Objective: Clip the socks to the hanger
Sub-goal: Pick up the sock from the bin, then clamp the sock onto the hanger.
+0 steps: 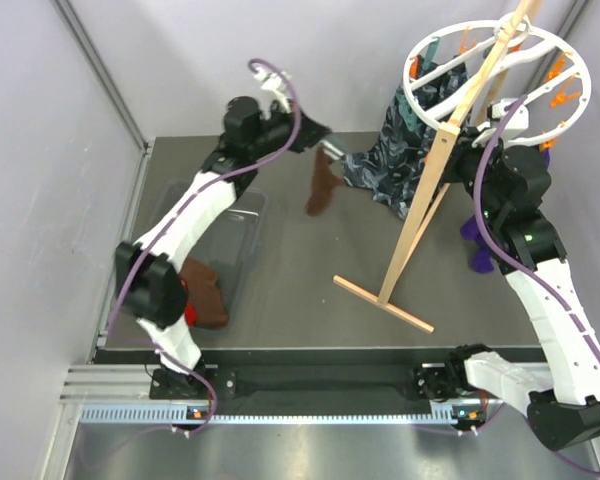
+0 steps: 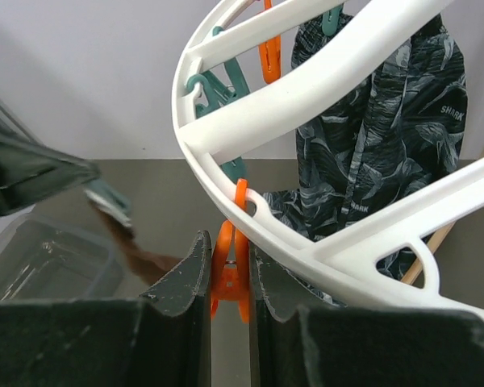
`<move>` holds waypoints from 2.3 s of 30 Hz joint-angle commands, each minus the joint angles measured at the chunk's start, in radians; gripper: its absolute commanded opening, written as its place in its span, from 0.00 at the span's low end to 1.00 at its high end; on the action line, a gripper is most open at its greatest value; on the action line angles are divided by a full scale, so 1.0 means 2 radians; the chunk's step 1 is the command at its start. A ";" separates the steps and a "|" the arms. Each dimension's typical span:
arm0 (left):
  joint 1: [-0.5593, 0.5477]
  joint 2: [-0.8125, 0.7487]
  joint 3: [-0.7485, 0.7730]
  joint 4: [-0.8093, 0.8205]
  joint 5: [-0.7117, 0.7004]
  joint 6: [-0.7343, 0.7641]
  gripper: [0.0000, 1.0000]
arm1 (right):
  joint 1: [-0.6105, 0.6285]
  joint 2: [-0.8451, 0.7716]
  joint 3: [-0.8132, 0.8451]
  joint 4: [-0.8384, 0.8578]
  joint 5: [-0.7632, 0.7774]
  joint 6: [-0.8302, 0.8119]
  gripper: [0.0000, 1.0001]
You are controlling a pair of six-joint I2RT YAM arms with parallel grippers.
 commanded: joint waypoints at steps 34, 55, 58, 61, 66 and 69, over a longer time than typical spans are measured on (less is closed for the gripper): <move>-0.150 0.172 0.211 0.151 0.118 -0.123 0.00 | 0.017 -0.010 0.002 0.004 -0.037 -0.020 0.00; -0.151 0.133 0.173 0.180 0.103 -0.141 0.00 | 0.017 -0.008 -0.001 0.006 -0.039 -0.019 0.00; -0.152 0.136 0.173 0.190 0.101 -0.149 0.00 | 0.017 -0.010 -0.001 0.007 -0.040 -0.018 0.00; -0.151 0.142 0.174 0.206 0.103 -0.166 0.00 | 0.017 -0.012 -0.001 0.006 -0.040 -0.019 0.00; -0.152 0.141 0.173 0.216 0.103 -0.178 0.00 | 0.017 -0.013 -0.001 0.004 -0.040 -0.021 0.00; -0.152 0.139 0.170 0.217 0.104 -0.181 0.00 | 0.017 -0.015 0.000 0.006 -0.039 -0.019 0.01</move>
